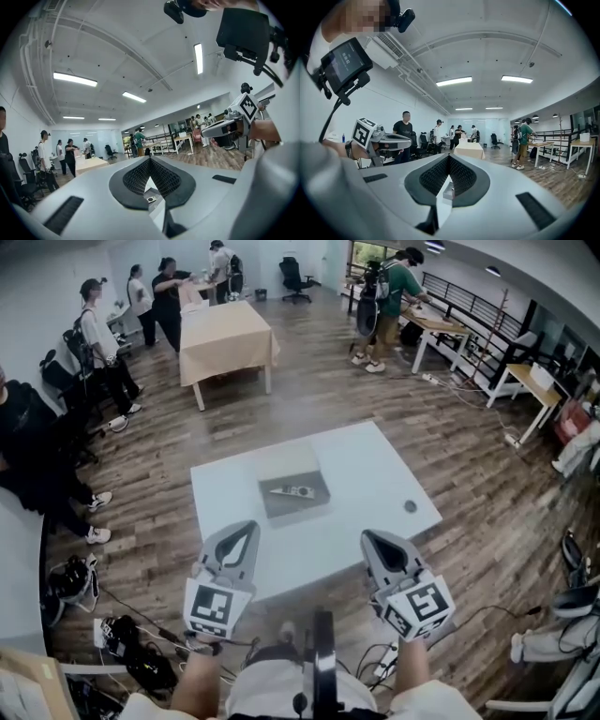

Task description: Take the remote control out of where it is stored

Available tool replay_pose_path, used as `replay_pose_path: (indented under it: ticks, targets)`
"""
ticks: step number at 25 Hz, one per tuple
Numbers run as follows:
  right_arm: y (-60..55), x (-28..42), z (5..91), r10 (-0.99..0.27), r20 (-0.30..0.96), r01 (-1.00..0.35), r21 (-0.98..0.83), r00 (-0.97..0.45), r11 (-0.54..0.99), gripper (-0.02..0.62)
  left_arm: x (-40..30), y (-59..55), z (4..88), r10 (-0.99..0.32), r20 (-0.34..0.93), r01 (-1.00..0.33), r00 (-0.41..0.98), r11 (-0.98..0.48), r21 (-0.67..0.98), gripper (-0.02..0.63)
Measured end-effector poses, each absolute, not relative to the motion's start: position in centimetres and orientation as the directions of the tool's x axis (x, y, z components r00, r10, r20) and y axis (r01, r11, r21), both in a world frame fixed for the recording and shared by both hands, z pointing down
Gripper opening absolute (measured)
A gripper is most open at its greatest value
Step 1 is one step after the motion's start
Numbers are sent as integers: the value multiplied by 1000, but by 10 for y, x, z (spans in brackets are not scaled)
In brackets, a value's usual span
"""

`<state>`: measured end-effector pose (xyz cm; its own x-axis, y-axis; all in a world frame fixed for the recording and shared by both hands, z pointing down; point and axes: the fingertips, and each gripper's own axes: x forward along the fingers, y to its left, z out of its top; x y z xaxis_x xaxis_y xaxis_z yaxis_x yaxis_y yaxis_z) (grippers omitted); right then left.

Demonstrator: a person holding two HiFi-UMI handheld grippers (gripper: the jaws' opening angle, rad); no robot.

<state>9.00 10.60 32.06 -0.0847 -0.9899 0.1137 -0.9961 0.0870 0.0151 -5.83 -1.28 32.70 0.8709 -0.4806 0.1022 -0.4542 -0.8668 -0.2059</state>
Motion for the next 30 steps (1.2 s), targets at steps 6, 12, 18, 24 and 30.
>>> replay_pose_path:
  ticks: [6,12,18,24,30]
  targets:
    - [69,98,318,-990,116,-997,-6,-81,80,-3,-53,-51,335,-479,119,-453,870,-870,-195,-3]
    - [42,106,316,-993,105,-998,-13,-61,60,-3,-47,-78,341,-468,127,-443,875,-878,-184,-3]
    - [12,106,321,-989,143,-999,36,-34,39,-3,-46,-108,351,-444,131,-423,886,-892,-158,-2]
    - [-6,107,335,-979,201,-998,64,-14,27,-3,-33,-121,369,-391,162,-372,906,-918,-134,-3]
    - [-19,108,352,-969,248,-994,106,-3,30,-3,-27,-130,374,-375,174,-358,911,-926,-117,-3]
